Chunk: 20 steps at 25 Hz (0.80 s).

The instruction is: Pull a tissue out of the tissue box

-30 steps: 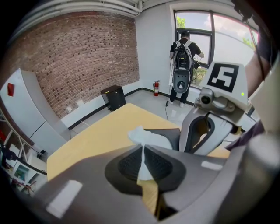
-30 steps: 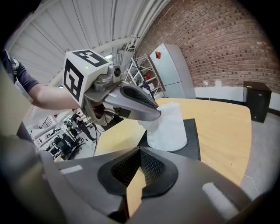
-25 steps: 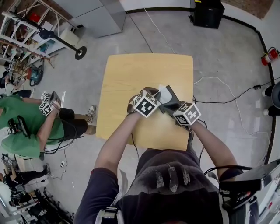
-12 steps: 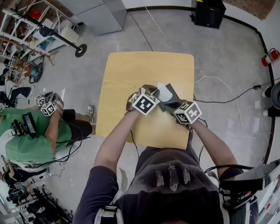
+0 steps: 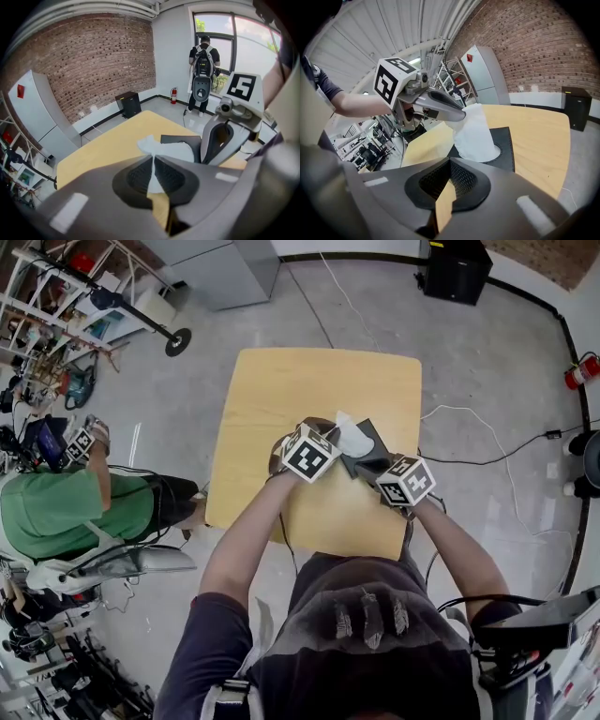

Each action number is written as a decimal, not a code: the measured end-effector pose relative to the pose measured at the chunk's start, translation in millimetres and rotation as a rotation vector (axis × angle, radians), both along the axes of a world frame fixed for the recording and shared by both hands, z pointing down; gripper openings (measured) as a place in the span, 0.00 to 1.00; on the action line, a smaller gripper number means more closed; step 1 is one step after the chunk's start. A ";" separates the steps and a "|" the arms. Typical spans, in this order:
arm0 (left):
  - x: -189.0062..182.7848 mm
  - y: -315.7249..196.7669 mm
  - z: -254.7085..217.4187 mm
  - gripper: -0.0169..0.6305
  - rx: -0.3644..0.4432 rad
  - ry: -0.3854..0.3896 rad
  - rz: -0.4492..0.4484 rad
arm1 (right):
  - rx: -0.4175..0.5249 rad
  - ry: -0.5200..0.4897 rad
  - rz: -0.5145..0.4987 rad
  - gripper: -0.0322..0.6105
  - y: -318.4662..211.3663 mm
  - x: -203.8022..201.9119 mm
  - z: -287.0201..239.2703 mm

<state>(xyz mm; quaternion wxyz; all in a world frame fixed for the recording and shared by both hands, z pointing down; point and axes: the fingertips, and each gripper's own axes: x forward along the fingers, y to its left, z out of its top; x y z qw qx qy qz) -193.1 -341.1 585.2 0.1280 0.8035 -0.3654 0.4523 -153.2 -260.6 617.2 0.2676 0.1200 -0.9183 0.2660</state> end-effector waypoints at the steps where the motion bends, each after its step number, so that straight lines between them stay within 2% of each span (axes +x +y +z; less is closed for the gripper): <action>1: -1.1 -0.2 -1.2 0.04 0.001 0.000 -0.002 | -0.001 0.001 0.000 0.05 0.2 -0.2 -0.8; 18: -21.8 -6.3 -15.6 0.04 0.010 0.000 -0.032 | -0.002 0.007 0.002 0.05 -2.0 -1.9 -8.0; 20: -35.6 -5.6 -20.3 0.04 0.015 -0.011 -0.050 | -0.002 -0.005 -0.006 0.05 -2.0 -12.1 -12.5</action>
